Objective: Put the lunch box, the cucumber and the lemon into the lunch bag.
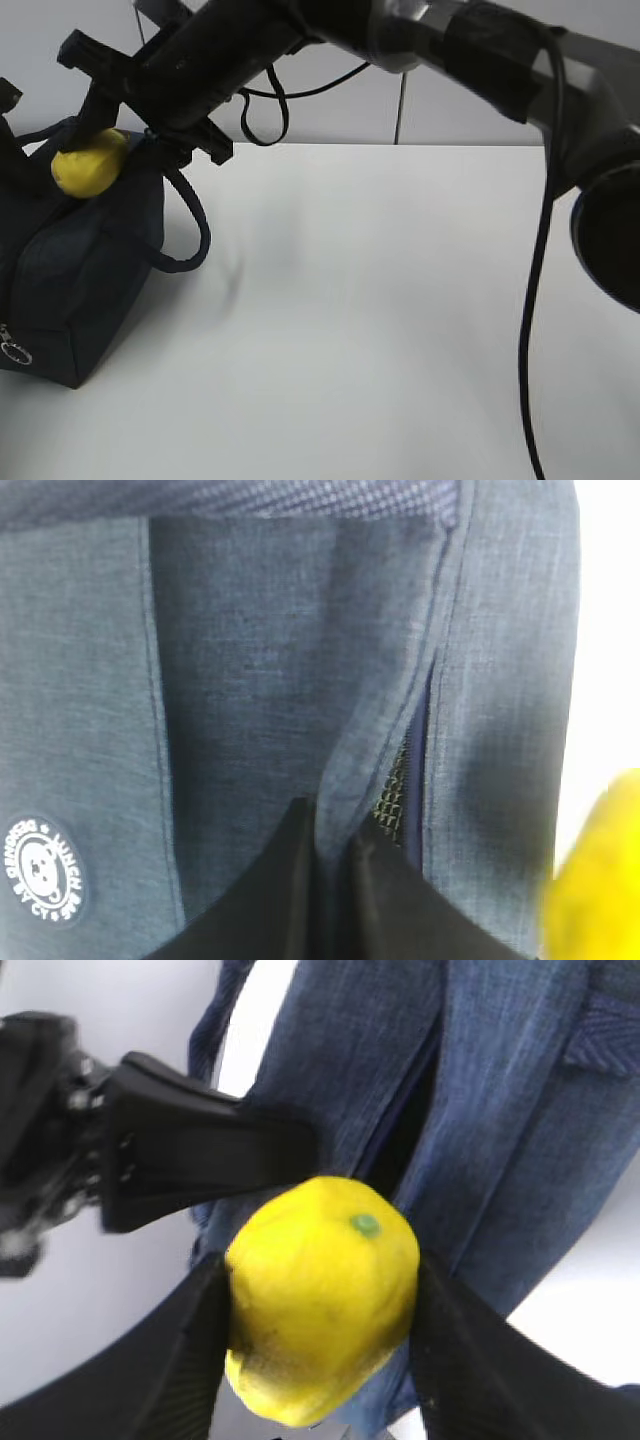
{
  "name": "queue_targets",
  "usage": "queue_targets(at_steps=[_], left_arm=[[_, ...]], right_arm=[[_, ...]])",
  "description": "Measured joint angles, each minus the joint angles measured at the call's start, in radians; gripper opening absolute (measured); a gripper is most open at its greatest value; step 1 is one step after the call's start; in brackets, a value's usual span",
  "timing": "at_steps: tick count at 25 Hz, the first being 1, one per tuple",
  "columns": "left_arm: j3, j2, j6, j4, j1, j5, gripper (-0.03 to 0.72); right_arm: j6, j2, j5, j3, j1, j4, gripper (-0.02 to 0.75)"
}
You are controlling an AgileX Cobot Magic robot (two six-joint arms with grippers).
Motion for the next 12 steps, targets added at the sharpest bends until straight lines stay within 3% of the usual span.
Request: queue_targets(at_steps=[5,12], left_arm=[[0.000,0.000,0.000,-0.002,0.000,0.002,0.019],[0.000,0.000,0.000,-0.012,0.002,0.002,0.019]], right_arm=[[-0.002,0.059,-0.039,0.000,0.000,0.056,0.398],[-0.153,0.107,-0.111,0.000,0.000,0.258,0.397]])
